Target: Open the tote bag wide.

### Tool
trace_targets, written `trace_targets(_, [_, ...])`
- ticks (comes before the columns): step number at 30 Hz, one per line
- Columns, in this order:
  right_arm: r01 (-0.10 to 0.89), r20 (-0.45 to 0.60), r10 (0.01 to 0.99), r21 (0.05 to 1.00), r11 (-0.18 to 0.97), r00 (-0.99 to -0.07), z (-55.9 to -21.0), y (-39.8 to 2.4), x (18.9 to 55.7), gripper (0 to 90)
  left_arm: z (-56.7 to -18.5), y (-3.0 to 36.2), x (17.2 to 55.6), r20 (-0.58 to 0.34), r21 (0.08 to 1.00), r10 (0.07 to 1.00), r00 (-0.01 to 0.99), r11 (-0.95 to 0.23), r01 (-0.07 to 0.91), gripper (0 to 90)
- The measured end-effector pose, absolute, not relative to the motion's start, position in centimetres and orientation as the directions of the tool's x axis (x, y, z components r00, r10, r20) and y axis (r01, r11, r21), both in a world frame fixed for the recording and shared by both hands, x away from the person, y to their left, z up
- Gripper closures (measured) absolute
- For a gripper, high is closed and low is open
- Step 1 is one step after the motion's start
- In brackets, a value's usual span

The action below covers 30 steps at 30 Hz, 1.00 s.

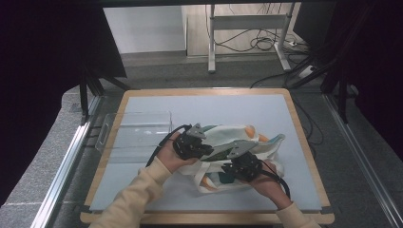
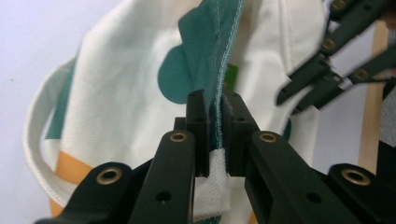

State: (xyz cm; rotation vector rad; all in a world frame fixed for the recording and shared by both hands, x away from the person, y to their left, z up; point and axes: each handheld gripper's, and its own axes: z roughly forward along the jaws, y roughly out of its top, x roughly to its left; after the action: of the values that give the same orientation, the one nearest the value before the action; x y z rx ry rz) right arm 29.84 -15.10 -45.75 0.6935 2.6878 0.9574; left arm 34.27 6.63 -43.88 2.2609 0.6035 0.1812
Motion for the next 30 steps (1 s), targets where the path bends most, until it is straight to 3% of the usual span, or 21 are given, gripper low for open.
trace_targets(18, [0.355,-0.014,0.479,0.653,0.669,-0.878,-46.1,-15.7,28.4,86.4,-42.9,7.1,37.7,-0.063,0.737,0.577,0.814,-0.523,0.428,84.7])
trace_targets(30, [0.345,-0.009,0.466,0.658,0.669,-0.885,-46.1,-15.8,28.0,86.5,-43.0,7.1,39.9,-0.027,0.711,0.610,0.792,-0.545,0.444,84.7])
